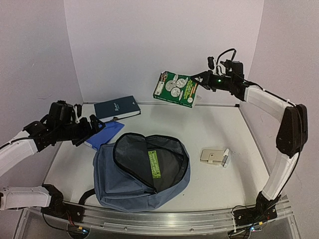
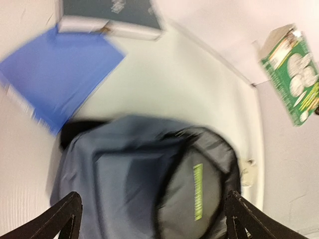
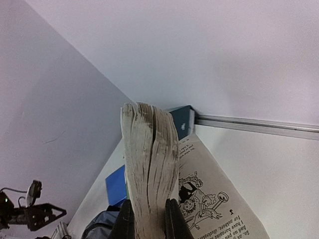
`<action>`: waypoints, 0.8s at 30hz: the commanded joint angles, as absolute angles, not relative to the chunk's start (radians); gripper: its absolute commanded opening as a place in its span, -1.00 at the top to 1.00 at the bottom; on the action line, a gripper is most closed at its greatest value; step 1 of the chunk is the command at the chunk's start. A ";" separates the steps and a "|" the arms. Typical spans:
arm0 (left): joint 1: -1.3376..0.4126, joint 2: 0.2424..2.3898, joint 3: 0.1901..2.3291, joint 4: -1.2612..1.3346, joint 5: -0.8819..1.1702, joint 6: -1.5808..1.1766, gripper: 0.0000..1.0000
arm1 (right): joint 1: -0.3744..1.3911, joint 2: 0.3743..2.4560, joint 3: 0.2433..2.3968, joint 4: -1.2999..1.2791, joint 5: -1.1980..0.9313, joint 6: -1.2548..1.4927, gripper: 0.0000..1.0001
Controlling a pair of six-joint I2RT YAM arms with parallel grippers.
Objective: Pack the student bag
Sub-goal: Pick up the book from the center of the board.
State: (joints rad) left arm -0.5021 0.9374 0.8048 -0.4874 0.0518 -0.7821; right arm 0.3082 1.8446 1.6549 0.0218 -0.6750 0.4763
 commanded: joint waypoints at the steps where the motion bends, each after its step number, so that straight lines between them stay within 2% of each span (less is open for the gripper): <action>1: -0.499 0.996 0.954 -0.356 0.198 -0.628 -0.99 | 0.365 1.678 1.622 0.049 -0.794 0.499 1.00; 7: -0.508 1.149 1.050 -0.079 0.562 -0.655 -0.99 | 0.453 1.587 1.586 0.046 -0.820 0.540 1.00; 12: -0.515 1.217 1.075 0.087 0.701 -0.726 -0.99 | 0.531 1.562 1.589 0.047 -0.846 0.565 1.00; 19: -0.523 1.277 1.053 0.237 0.813 -0.828 -0.99 | 0.569 1.570 1.597 0.060 -0.921 0.594 1.00; 24: -0.525 1.292 1.039 0.234 0.806 -0.854 -0.99 | 0.585 1.569 1.600 0.073 -0.947 0.610 1.00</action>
State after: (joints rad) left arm -0.5166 1.2850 1.0187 0.1559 0.7515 -0.8129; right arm 0.5704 1.6211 1.5742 -0.0311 -0.8995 0.5779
